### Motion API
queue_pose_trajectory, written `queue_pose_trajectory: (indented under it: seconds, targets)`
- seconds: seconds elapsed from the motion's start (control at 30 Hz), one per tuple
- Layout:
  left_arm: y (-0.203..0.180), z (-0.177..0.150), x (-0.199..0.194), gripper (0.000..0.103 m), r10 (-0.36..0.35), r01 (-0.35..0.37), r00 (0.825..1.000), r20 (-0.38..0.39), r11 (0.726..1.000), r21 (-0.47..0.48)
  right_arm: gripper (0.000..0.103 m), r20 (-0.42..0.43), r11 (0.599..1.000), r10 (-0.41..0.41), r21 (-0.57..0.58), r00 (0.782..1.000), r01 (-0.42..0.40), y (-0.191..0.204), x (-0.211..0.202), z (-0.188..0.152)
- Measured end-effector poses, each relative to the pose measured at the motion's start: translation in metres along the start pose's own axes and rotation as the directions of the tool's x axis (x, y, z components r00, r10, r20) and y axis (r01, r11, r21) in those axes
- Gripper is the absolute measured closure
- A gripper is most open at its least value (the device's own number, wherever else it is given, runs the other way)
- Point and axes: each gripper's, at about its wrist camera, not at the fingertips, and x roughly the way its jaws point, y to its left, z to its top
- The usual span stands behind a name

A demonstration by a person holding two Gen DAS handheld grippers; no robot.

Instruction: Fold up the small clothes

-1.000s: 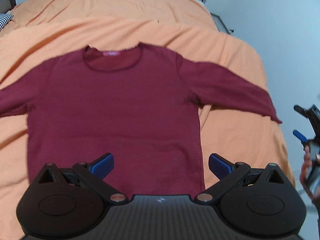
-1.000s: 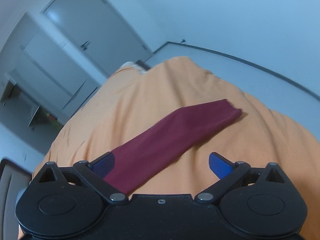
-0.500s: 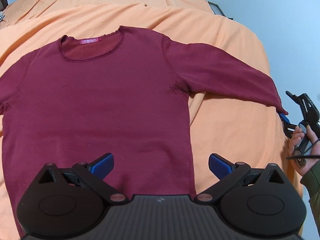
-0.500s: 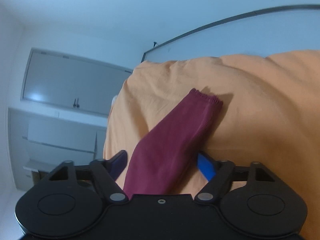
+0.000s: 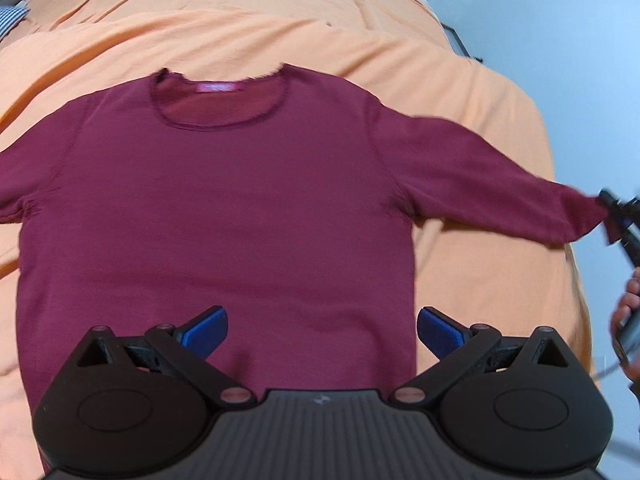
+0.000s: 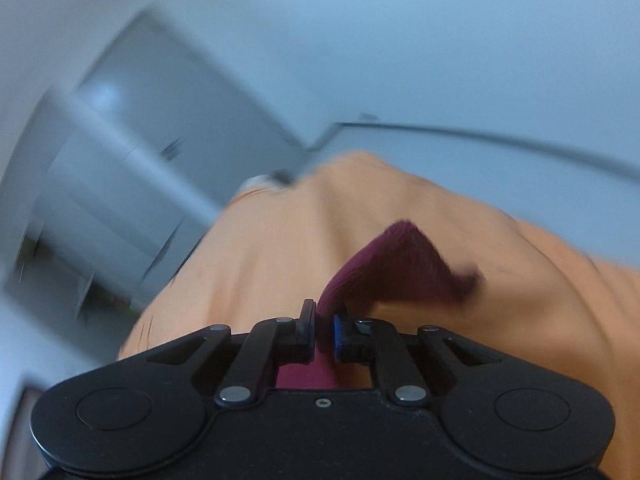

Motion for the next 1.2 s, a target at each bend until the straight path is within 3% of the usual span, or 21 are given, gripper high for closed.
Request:
queue_pose_trajectory:
  seconds: [0.07, 0.13, 0.27, 0.37, 0.5, 0.63, 0.77, 0.9, 0.97, 1.1, 1.2]
  targets:
    - [0.016, 0.003, -0.006, 0.000, 0.001, -0.001, 1.000, 0.012, 1.000, -0.025, 0.094, -0.027, 0.981, 0.072, -0.179, 0.997, -0.076, 0.056, -0.006, -0.008]
    - [0.035, 0.005, -0.014, 0.000, 0.003, -0.002, 1.000, 0.029, 0.999, -0.052, 0.094, -0.091, 0.937, 0.156, -0.302, 0.984, -0.177, 0.111, -0.007, -0.025]
    - [0.085, 0.008, -0.031, 0.000, 0.029, -0.021, 0.998, 0.061, 0.992, -0.125, 0.094, -0.274, 0.835, 0.261, -0.417, 0.926, -0.359, 0.205, 0.014, -0.085]
    - [0.130, 0.007, -0.040, 0.000, 0.050, -0.038, 0.997, 0.058, 0.980, -0.193, 0.094, -0.398, 0.762, 0.248, -0.482, 0.883, -0.432, 0.258, 0.039, -0.151]
    - [0.178, 0.006, -0.043, 0.000, 0.037, -0.024, 0.998, 0.049, 0.967, -0.255, 0.094, -0.518, 0.679, 0.164, -0.559, 0.840, -0.477, 0.300, 0.060, -0.246]
    - [0.197, 0.020, -0.031, 0.000, -0.014, 0.029, 0.998, 0.065, 0.971, -0.239, 0.080, -0.602, 0.619, 0.073, -0.598, 0.795, -0.509, 0.314, 0.056, -0.304]
    - [0.193, 0.040, -0.005, 0.000, -0.145, 0.165, 0.983, 0.111, 0.966, -0.199, 0.073, -0.600, 0.644, 0.094, -0.572, 0.794, -0.508, 0.293, 0.022, -0.289]
    - [0.173, 0.066, 0.042, 0.001, -0.262, 0.269, 0.962, 0.079, 0.957, -0.108, 0.067, -0.542, 0.689, 0.089, -0.572, 0.836, -0.445, 0.264, -0.006, -0.241]
    - [0.164, 0.074, 0.066, 0.001, -0.278, 0.281, 0.959, 0.048, 0.956, -0.088, 0.064, -0.516, 0.720, 0.076, -0.564, 0.853, -0.405, 0.246, -0.022, -0.219]
    - [0.154, 0.078, 0.098, 0.003, -0.224, 0.224, 0.974, -0.003, 0.974, -0.031, 0.059, -0.480, 0.758, 0.051, -0.553, 0.876, -0.347, 0.218, -0.044, -0.192]
    - [0.165, 0.076, 0.104, 0.006, -0.276, 0.276, 0.961, 0.015, 0.959, -0.060, 0.059, -0.474, 0.777, 0.042, -0.538, 0.879, -0.327, 0.205, -0.049, -0.188]
